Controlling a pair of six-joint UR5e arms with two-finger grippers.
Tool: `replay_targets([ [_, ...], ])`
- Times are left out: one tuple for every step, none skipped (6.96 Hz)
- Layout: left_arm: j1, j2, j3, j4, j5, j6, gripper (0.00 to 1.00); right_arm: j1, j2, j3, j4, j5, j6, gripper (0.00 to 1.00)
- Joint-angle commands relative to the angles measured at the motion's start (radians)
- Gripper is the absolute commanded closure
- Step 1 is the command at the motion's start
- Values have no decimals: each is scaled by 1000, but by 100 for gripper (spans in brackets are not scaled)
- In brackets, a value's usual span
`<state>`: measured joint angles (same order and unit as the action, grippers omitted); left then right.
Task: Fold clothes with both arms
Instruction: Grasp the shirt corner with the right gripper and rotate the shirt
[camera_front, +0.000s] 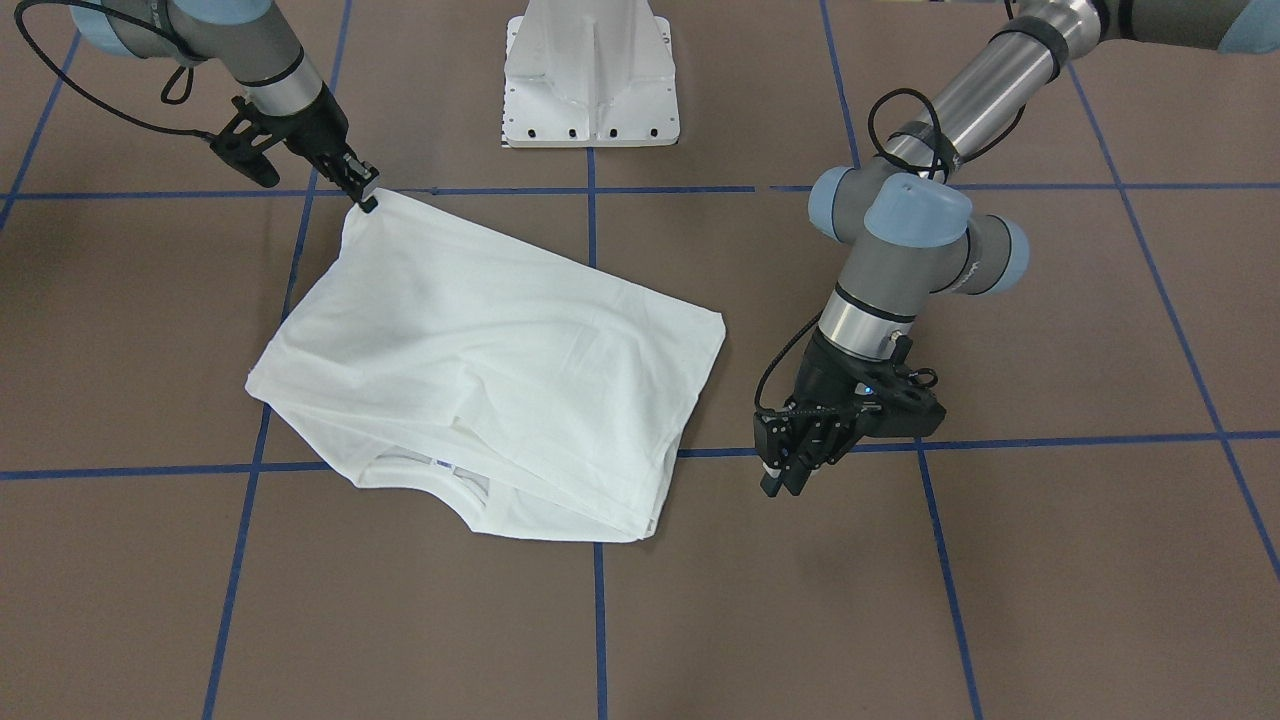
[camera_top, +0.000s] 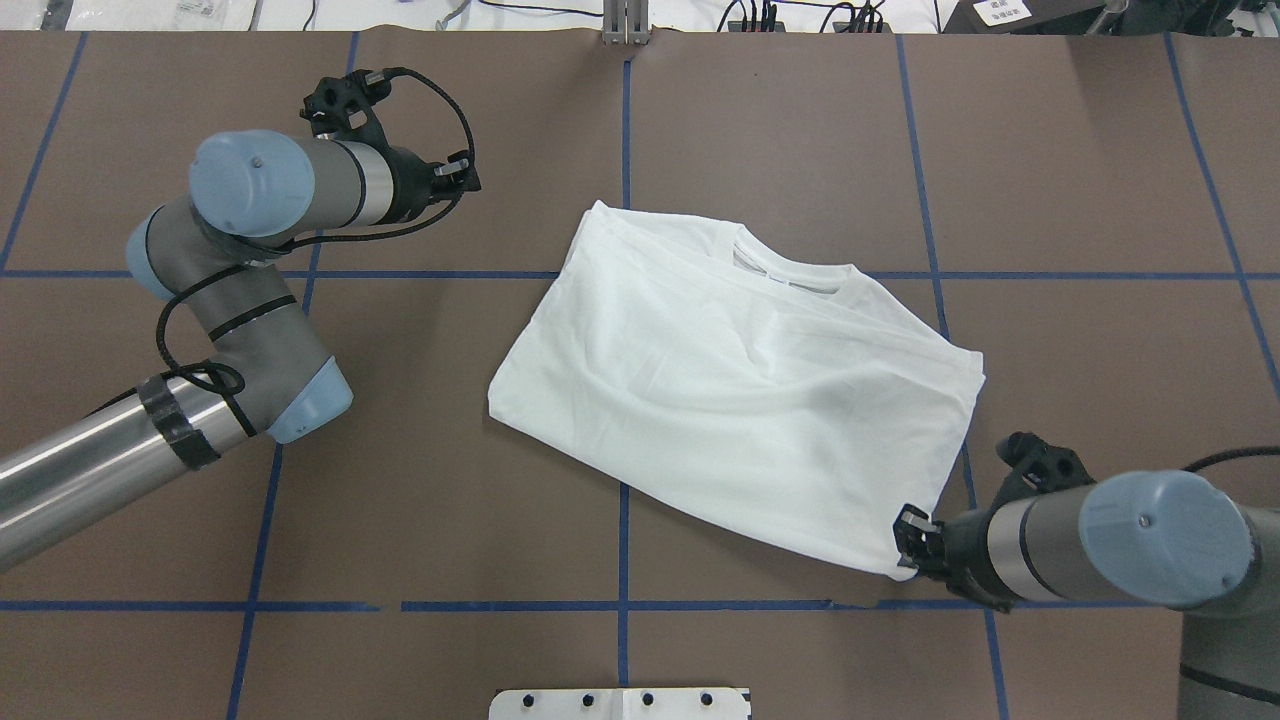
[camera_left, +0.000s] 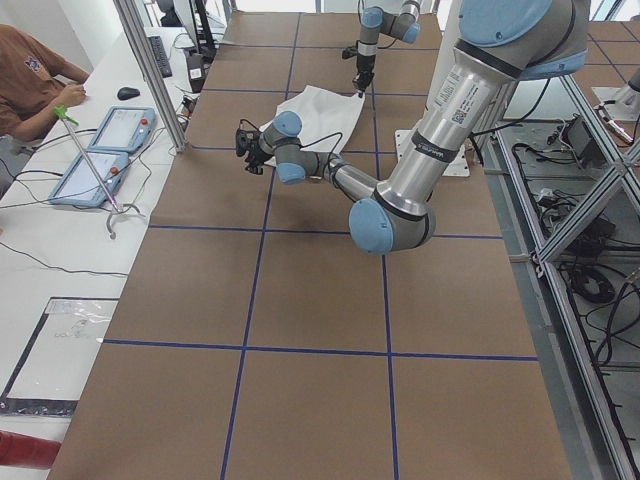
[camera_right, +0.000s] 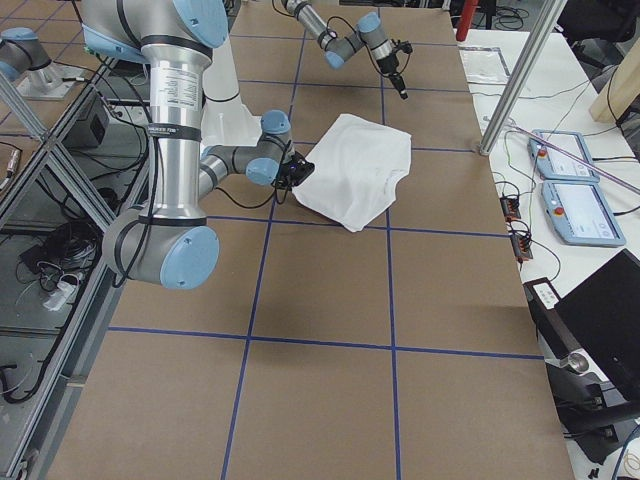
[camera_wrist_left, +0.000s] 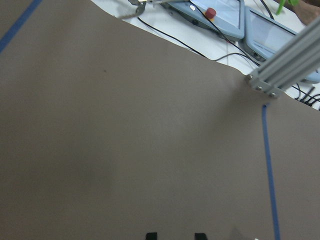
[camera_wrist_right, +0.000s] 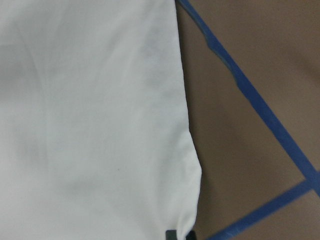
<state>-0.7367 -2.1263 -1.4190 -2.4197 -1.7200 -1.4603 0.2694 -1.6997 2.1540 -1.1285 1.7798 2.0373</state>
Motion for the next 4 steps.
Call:
replay_targets([
  [26,118,-209,7,-159,-186,57,-129,-92,76,1,60,0,100],
  [107,199,-301,7,-161,-271,53,-145,-92,84,1,114,0,100],
  [170,213,-326,8,-156,-338,35,-154,-93,104,1,122,0,80],
  [215,215,-328,8,-156,-401,20,-153,-98,124,1,127,14,1],
])
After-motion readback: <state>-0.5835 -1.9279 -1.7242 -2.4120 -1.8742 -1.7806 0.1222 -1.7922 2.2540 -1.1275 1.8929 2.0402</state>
